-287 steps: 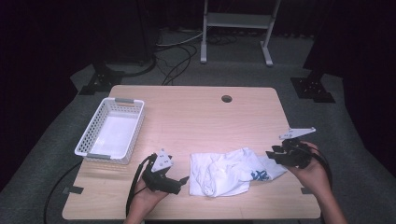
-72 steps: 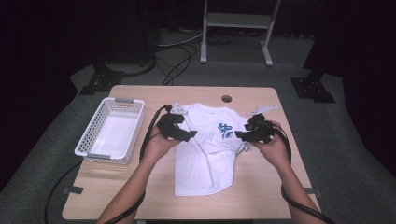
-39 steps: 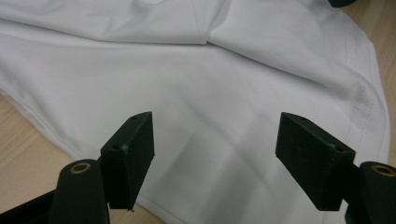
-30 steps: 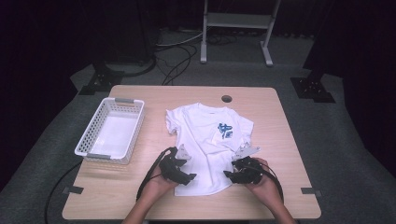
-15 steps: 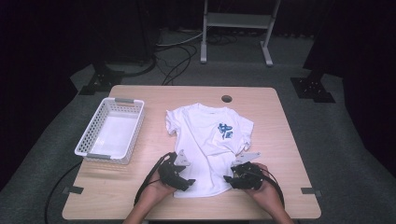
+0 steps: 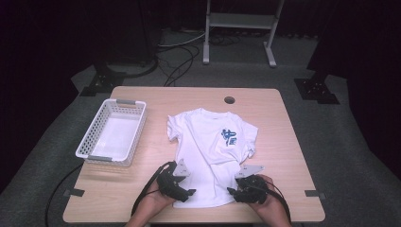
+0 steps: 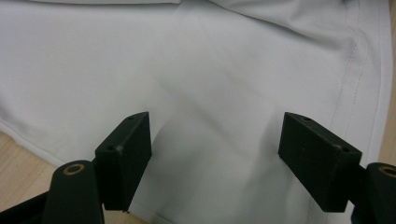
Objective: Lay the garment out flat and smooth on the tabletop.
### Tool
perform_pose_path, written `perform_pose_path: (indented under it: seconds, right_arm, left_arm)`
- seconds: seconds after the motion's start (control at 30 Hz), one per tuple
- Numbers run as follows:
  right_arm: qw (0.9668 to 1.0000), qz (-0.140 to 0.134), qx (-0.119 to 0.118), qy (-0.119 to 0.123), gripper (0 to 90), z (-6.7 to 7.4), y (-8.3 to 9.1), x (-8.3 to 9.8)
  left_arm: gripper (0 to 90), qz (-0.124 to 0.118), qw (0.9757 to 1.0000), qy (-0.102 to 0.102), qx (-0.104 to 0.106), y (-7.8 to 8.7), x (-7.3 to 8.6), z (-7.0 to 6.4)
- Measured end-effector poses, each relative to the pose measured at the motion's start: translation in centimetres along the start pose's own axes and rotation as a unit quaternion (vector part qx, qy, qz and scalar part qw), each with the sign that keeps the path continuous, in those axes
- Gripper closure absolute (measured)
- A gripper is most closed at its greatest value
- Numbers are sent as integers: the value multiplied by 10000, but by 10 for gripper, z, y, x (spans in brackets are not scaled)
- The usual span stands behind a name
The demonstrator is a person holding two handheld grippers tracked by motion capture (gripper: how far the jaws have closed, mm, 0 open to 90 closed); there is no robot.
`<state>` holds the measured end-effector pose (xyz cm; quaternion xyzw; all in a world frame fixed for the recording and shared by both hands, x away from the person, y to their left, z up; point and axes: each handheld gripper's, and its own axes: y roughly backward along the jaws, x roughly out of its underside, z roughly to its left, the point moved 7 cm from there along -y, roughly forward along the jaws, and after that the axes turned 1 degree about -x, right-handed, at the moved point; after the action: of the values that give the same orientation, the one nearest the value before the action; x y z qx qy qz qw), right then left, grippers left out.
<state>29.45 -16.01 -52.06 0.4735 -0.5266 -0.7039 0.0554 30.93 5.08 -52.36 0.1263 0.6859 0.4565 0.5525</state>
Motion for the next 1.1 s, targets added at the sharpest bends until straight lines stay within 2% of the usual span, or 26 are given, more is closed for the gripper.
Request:
perform_pose_path:
  seconds: [0.33, 0.47, 0.57, 0.77, 1.0, 1.1]
  right_arm:
    - [10000, -28, -75, -43, 476, 10, 5, 7]
    - [9996, 52, -250, -131, 427, 11, 6, 9]
    - [9988, -23, -385, -301, 403, 5, 12, 8]
    - [9964, -256, -368, -723, 381, -32, 25, -3]
    - [9911, -447, -232, -1235, 382, -91, 30, -20]
    - [9892, -400, -118, -1403, 383, -117, 25, -26]
  left_arm:
    - [248, 15, 9999, -89, 59, 6, 7, -7]
    - [228, -14, 9999, -83, 75, 6, 8, -8]
    - [214, -72, 9999, -37, 76, 5, 7, -6]
    - [204, -173, 9998, 21, 50, 0, 2, 0]
    - [196, -228, 9997, -28, -4, -3, -4, 3]
    - [196, -206, 9998, -50, -22, -5, -4, 3]
